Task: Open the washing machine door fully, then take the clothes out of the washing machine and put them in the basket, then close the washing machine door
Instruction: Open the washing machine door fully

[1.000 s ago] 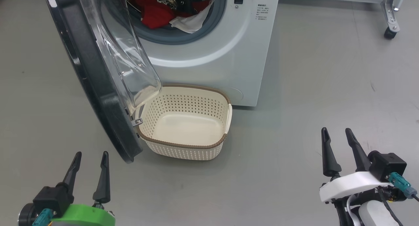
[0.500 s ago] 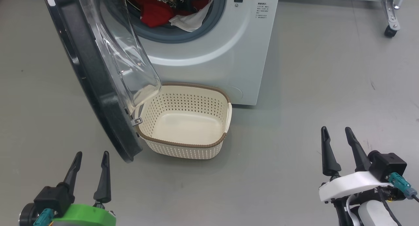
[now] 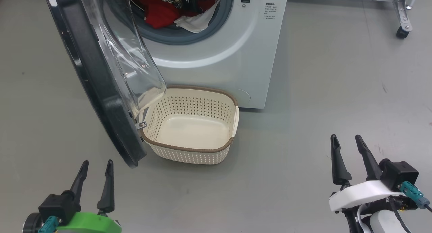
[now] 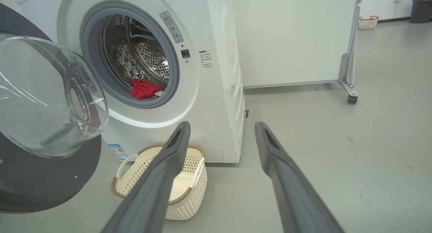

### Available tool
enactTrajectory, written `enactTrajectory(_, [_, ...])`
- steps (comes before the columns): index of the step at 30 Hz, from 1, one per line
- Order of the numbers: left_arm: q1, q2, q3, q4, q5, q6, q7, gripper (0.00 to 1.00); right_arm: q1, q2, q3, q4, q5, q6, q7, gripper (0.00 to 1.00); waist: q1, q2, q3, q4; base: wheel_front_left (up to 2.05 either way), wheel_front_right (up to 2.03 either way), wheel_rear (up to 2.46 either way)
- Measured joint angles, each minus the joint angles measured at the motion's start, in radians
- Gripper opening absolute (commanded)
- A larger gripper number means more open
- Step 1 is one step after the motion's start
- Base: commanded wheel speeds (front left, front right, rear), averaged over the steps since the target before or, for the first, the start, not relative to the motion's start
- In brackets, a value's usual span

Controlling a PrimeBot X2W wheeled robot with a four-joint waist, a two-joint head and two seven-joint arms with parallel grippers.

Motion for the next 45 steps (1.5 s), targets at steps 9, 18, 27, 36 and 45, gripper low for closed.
enactTrajectory(9, [0.000,0.000,-0.006,0.007,0.008,0.000,0.000,0.00,0.000,0.014,-0.012,0.010,-0.017,0.013,0.000,1.00,0.0000,0.0000,0.000,0.003,0.00,0.00,0.00])
enactTrajectory(18, [-0.002,0.008,-0.007,-0.009,0.013,0.000,0.000,0.00,0.000,0.022,-0.019,0.020,-0.027,0.031,0.000,1.00,0.0000,0.0000,-0.005,0.004,0.00,0.00,0.00])
enactTrajectory(27, [-0.058,0.037,0.018,-0.106,0.030,-0.001,0.000,0.00,0.000,0.027,-0.025,0.028,-0.043,0.043,0.000,1.00,0.0000,0.0000,-0.013,0.007,0.00,0.00,0.00])
enactTrajectory(36, [-0.136,0.052,0.074,-0.241,0.031,-0.001,-0.005,0.00,0.001,0.042,-0.033,0.034,-0.053,0.052,0.000,1.00,0.0000,0.0000,-0.015,0.010,0.00,0.00,0.00])
enactTrajectory(45, [-0.242,0.098,-0.004,-0.351,0.040,-0.001,-0.006,0.00,0.001,0.050,-0.037,0.040,-0.070,0.061,0.000,1.00,0.0000,0.0000,-0.007,0.002,0.00,0.00,0.00])
